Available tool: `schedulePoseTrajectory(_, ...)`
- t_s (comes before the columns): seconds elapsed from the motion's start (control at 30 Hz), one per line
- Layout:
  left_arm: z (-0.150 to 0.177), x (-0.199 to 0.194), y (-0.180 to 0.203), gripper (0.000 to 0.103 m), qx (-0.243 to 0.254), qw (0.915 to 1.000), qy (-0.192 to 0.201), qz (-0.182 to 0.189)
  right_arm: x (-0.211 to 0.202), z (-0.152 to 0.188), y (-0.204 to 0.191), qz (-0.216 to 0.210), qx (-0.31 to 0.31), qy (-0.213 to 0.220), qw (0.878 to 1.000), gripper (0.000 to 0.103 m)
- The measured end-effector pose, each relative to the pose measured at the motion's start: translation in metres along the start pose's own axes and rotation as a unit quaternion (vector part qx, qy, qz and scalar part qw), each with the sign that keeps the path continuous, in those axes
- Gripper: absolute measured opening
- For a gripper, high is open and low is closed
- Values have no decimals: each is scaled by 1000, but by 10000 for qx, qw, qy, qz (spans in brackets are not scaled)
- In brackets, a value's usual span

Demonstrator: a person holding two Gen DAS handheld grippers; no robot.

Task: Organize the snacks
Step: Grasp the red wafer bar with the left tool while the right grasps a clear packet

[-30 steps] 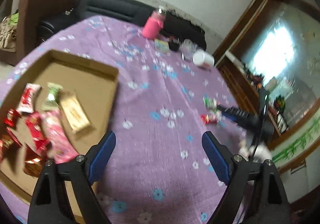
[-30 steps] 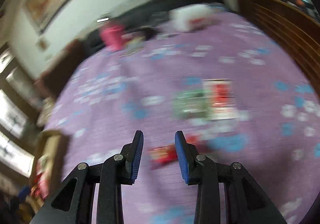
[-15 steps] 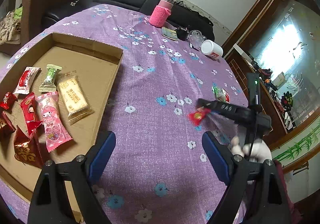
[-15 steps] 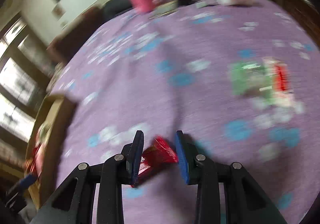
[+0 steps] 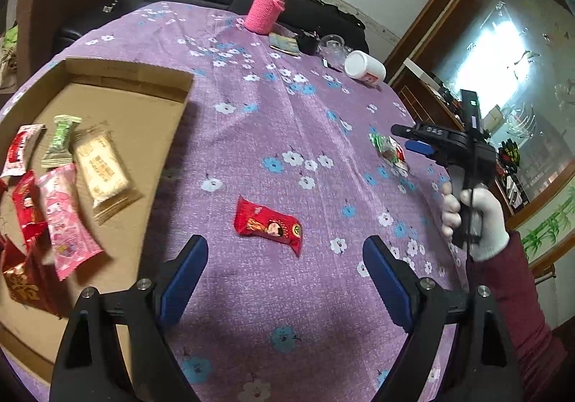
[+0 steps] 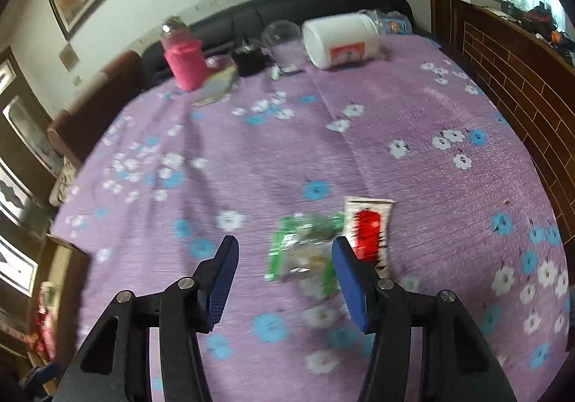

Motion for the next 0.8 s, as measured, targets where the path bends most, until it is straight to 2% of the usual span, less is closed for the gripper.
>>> schedulePoseTrajectory(0.17,5,8,4,87,123,9999,-79,-71,16,14,15,38,29,-251,9997,57)
schedulePoseTrajectory(0.2,6,9,5,87,140,9998,-87,-83,21,17,10,-3,-45,-288,9996,51)
schedulePoseTrajectory(0.23,6,10,6,87,162,9998,-101,-97,26,12,4,-3,-115,-331,9994,51)
schedulePoseTrajectory(0.3,8,12,6,87,185,9997,-122,-127,24,15,-9,120,-417,-382,9983,44)
schedulePoseTrajectory(0.4,8,13,7,87,173,9997,-128,-105,16,28,-24,-469,-410,-509,9968,41)
schedulePoseTrajectory(0.47,8,13,9,87,208,9997,-121,-92,3,44,-41,-1071,-413,-569,9918,41)
schedulePoseTrajectory(0.53,10,14,11,87,279,9995,-132,-90,-8,59,-50,-1404,-412,-553,9877,41)
schedulePoseTrajectory(0.67,13,22,13,87,341,9990,-212,-173,-25,87,-63,-1683,-421,-506,9835,41)
schedulePoseTrajectory(0.8,8,39,12,87,411,9978,-267,-451,-29,94,-70,-1460,-562,-282,9873,41)
Point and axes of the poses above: each gripper's, at about its wrist camera, not at the fingertips, and x roughly the way its jaws point, y to its right, z to its underside, the point moved 7 cm from there along x, roughly the way its jaws point, and after that the axes turned 12 degrees about -x, right-handed, at the moved point
